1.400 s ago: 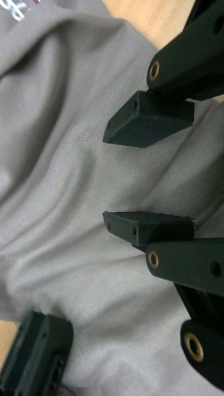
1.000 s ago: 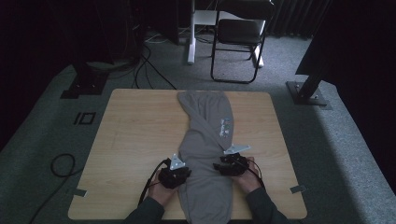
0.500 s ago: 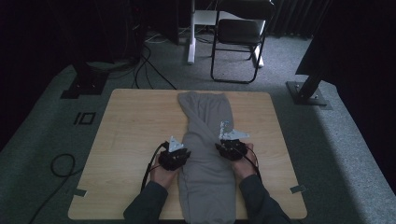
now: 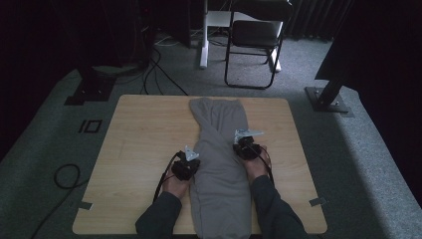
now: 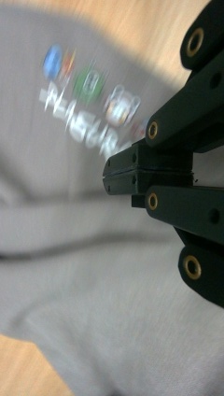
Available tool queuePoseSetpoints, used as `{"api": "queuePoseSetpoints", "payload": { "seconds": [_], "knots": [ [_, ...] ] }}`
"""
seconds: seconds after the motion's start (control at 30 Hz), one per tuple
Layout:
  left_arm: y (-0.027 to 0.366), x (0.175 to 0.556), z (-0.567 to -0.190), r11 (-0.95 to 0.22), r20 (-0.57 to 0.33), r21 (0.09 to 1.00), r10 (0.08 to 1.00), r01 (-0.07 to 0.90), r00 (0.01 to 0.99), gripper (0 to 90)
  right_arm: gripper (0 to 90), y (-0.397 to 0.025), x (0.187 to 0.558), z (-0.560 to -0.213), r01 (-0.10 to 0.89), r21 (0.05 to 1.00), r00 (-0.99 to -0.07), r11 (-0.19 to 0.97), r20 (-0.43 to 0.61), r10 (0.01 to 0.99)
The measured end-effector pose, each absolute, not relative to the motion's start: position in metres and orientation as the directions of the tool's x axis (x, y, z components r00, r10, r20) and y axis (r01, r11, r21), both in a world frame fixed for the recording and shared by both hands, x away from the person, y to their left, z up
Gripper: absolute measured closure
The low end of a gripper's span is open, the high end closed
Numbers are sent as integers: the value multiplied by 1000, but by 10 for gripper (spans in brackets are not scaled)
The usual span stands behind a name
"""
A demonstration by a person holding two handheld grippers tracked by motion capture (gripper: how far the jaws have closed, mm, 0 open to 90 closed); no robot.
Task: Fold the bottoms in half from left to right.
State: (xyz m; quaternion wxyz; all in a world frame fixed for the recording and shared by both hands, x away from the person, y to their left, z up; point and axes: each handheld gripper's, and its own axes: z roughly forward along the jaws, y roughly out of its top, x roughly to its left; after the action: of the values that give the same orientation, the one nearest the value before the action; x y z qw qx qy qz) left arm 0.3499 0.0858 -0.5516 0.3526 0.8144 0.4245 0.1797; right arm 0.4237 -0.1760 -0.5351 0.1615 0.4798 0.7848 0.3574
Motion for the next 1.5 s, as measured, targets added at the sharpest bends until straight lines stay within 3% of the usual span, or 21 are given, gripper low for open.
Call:
{"api": "queuePoseSetpoints", "payload": {
  "seconds": [0.13,0.3,0.43,0.53,0.63,0.73,0.8,0.83,0.9,1.07,1.23,1.4,1.5],
  "knots": [
    [91,336,-552,-391,-25,728,806,563,591,900,877,-195,414,-533,645,717,-483,266,112,869],
    [96,329,-554,-386,-26,738,804,554,594,900,651,-181,407,-524,578,749,-589,323,110,801],
    [97,333,-554,-379,-25,743,809,553,588,886,587,-152,411,-523,540,734,-629,411,28,777],
    [96,335,-555,-380,2,752,819,538,574,863,600,-136,423,-529,544,713,-605,444,-33,795],
    [93,335,-555,-387,21,755,821,529,570,858,569,-133,435,-537,604,696,-593,387,68,802],
    [92,335,-555,-401,38,753,819,522,573,852,571,-122,437,-539,582,676,-640,452,38,767],
    [91,334,-556,-405,43,753,817,519,575,868,786,-117,437,-539,563,641,-637,521,-64,768],
    [91,333,-556,-410,48,752,815,516,577,887,851,-118,438,-538,565,638,-625,523,-83,776],
    [90,332,-556,-418,60,750,815,512,577,900,882,-128,438,-533,574,662,-598,481,-62,799],
    [89,330,-556,-422,59,751,808,507,586,900,868,-176,441,-518,624,727,-491,285,81,867],
    [89,330,-556,-417,50,752,808,511,587,900,826,-205,446,-529,676,693,-402,251,62,914],
    [92,335,-555,-399,3,761,790,511,614,732,671,-204,441,-523,631,732,-464,257,91,881],
    [92,340,-552,-385,-13,773,785,505,619,688,640,-189,443,-517,589,753,-511,293,66,857]
  ]
}}
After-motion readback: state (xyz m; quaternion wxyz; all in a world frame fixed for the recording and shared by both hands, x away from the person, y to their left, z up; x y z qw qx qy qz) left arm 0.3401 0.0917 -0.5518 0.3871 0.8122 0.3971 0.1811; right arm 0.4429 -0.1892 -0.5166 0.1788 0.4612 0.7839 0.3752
